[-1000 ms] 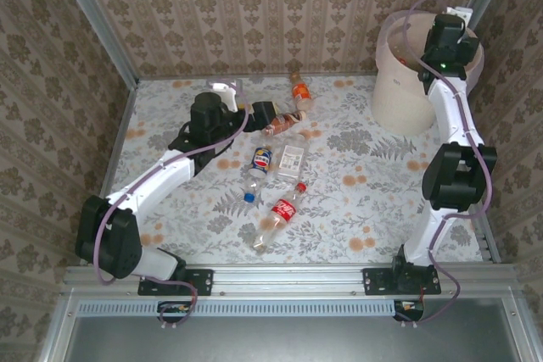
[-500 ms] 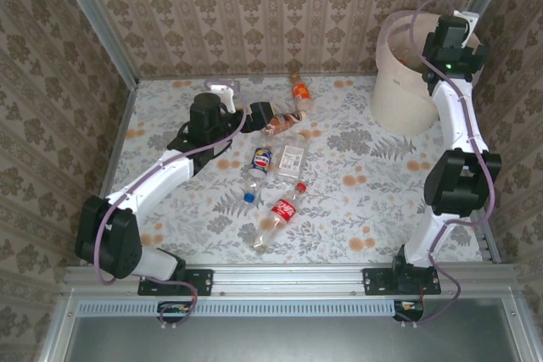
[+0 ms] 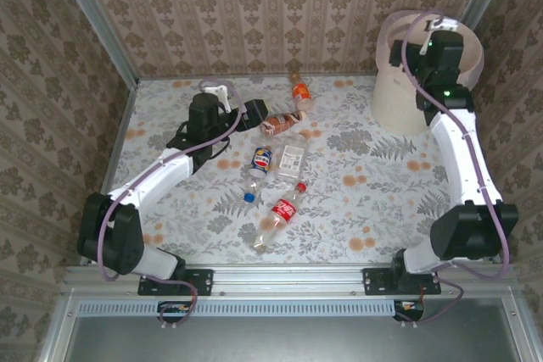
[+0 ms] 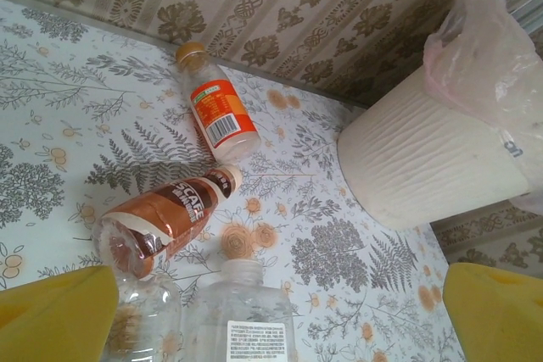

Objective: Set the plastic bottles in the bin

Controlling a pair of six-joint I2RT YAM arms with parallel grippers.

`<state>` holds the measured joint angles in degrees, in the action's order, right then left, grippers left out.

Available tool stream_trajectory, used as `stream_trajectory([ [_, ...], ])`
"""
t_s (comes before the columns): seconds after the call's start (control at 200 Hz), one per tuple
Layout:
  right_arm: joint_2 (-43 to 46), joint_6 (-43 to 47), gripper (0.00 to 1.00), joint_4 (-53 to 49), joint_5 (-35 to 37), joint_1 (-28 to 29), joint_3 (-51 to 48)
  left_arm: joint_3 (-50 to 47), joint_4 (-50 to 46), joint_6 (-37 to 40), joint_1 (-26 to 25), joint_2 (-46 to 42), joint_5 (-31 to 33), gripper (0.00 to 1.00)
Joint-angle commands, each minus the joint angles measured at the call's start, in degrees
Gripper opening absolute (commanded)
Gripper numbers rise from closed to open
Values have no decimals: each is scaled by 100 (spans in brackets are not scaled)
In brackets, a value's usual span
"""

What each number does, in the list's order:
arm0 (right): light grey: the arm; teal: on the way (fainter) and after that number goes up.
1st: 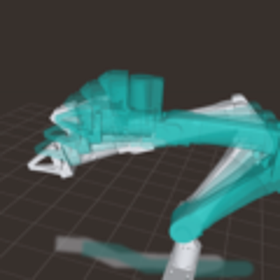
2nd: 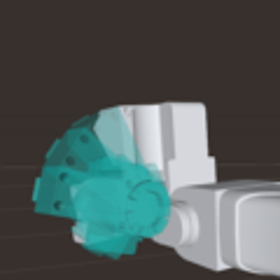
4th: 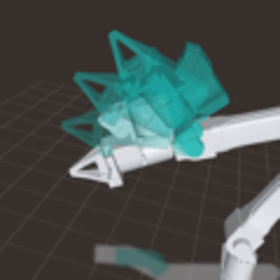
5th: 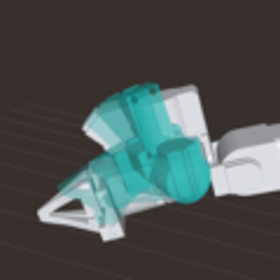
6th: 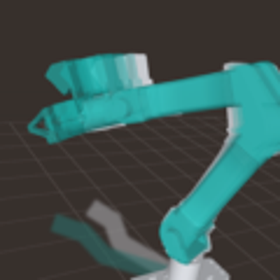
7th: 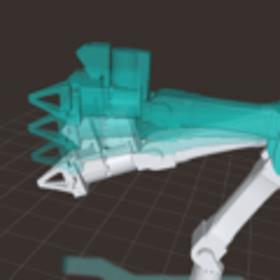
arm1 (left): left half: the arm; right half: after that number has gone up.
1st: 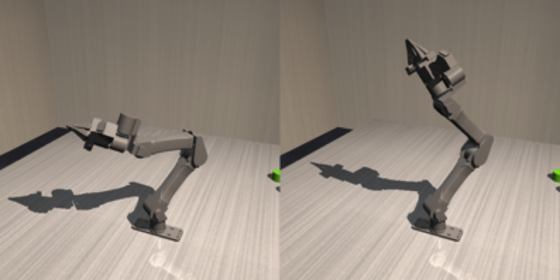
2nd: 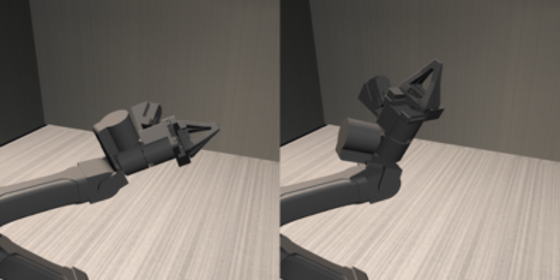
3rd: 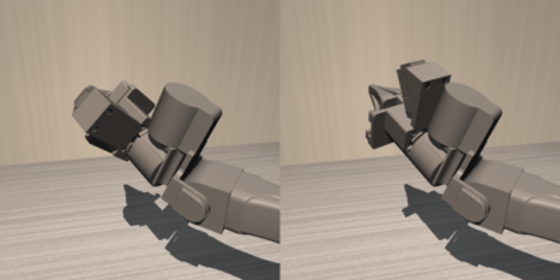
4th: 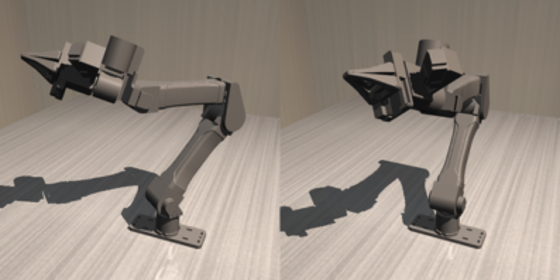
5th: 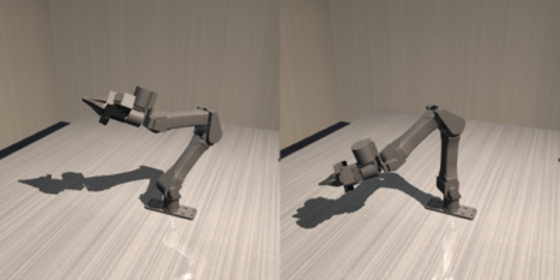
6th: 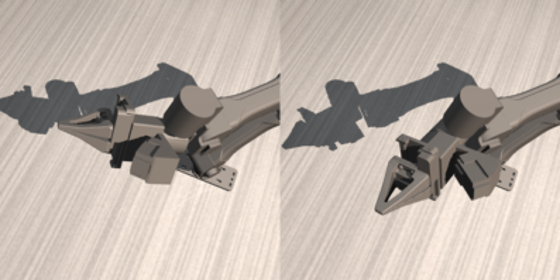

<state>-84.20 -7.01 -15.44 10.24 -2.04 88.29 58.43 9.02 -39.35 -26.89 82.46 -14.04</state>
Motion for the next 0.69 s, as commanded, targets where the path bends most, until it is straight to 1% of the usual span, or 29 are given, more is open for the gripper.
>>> stream_trajectory([
  [0.0,299,-259,100,161,-607,337,-488,-61,-47,-221,38,117,94,100],
  [0.02,335,-275,100,179,-631,410,-579,-65,-45,-234,35,127,95,100],
  [0.03,354,-288,100,186,-636,447,-623,-66,-46,-245,154,130,88,100],
  [0.05,390,-312,100,209,-661,517,-705,-73,-57,-254,198,133,94,100],
  [0.15,413,-448,100,406,-858,838,-1190,-77,-91,-318,220,161,119,100],
  [0.185,620,-505,100,512,-887,953,-1364,-81,-105,-325,231,161,137,100],
  [0.32,625,-1026,100,834,-910,1377,-1982,-112,-198,-417,255,170,327,100],
  [0.455,493,-1403,100,1044,-500,1806,-2476,-133,-266,-551,315,213,370,100],
  [0.555,238,-1577,100,1285,-471,2063,-2830,-131,-320,-616,353,253,370,100],
  [0.69,-99,-1658,100,1150,-268,2449,-2863,-148,-339,-702,392,310,389,100],
])
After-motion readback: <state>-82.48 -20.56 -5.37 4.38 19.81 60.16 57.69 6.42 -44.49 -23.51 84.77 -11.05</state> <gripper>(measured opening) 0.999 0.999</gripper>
